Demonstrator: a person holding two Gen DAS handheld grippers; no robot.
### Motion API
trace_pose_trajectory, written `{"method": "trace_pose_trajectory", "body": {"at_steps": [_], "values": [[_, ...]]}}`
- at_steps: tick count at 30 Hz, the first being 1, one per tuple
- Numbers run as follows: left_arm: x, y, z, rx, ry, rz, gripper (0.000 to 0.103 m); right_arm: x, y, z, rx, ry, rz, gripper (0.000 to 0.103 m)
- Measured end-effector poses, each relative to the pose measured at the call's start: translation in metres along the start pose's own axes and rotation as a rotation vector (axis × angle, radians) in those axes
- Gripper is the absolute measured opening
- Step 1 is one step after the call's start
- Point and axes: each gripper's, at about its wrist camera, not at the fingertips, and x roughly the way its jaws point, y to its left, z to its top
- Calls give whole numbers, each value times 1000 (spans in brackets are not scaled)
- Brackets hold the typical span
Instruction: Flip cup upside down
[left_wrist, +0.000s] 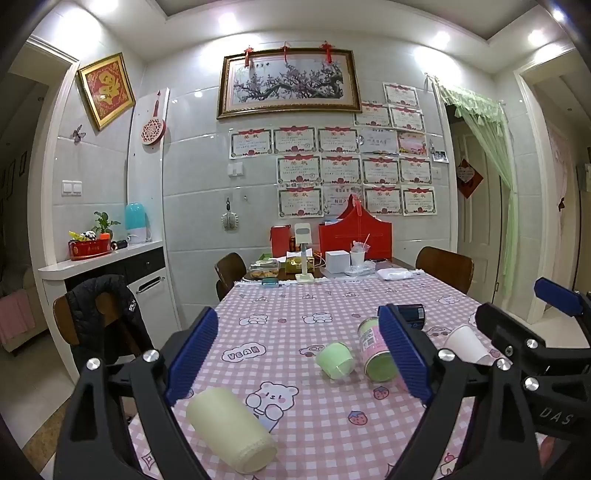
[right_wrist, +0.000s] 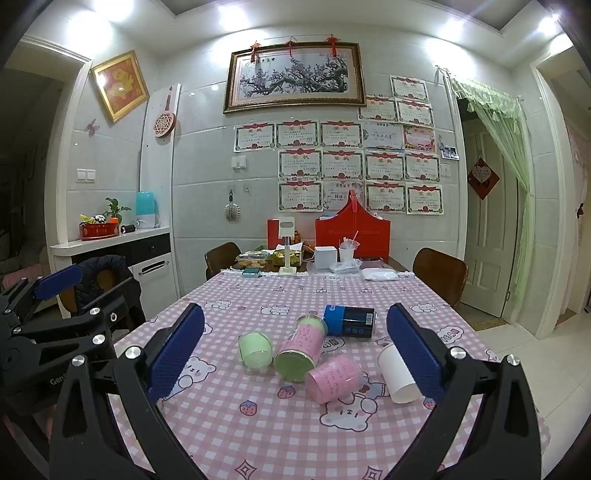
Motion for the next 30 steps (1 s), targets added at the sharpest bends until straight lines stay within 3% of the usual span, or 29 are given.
{"method": "trace_pose_trajectory", "body": {"at_steps": [18, 30], "values": [[6, -4, -1, 19, -12, 39, 87, 1, 3, -2, -7, -6, -4, 95], [11, -6, -3, 17, 1, 14, 87, 9, -3, -7, -1, -1, -15, 95]]}}
